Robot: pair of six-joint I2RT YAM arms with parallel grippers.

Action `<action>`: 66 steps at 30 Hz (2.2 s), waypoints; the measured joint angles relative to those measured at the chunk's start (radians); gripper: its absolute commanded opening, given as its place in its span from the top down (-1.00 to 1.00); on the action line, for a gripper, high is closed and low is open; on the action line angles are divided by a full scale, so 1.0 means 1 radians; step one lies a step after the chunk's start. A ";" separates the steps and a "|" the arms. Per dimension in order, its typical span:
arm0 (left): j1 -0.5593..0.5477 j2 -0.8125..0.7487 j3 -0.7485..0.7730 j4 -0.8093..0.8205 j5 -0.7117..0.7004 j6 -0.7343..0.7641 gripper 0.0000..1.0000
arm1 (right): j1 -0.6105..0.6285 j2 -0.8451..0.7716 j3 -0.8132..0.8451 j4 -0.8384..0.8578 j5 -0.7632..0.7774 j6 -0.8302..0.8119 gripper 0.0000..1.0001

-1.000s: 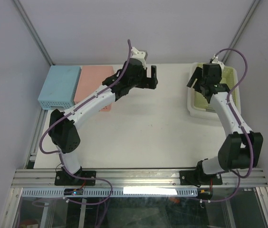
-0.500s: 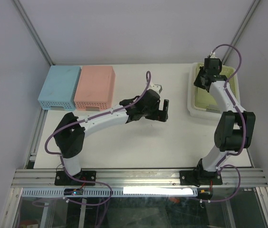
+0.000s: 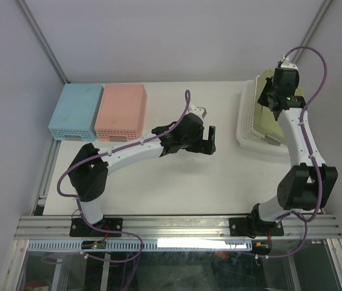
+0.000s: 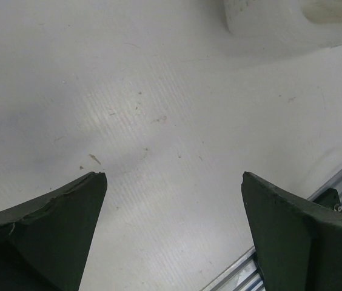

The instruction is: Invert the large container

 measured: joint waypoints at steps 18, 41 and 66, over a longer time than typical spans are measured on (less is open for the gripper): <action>0.005 -0.022 0.000 0.001 0.037 -0.025 -0.98 | -0.007 -0.210 0.115 -0.091 0.034 -0.013 1.00; 0.438 -0.552 -0.254 -0.058 0.065 -0.140 -0.98 | 0.309 -0.319 0.153 0.202 -0.497 0.359 1.00; 0.451 -0.895 -0.349 -0.294 -0.356 -0.442 -0.98 | 0.487 0.174 -0.132 0.770 -0.416 0.941 1.00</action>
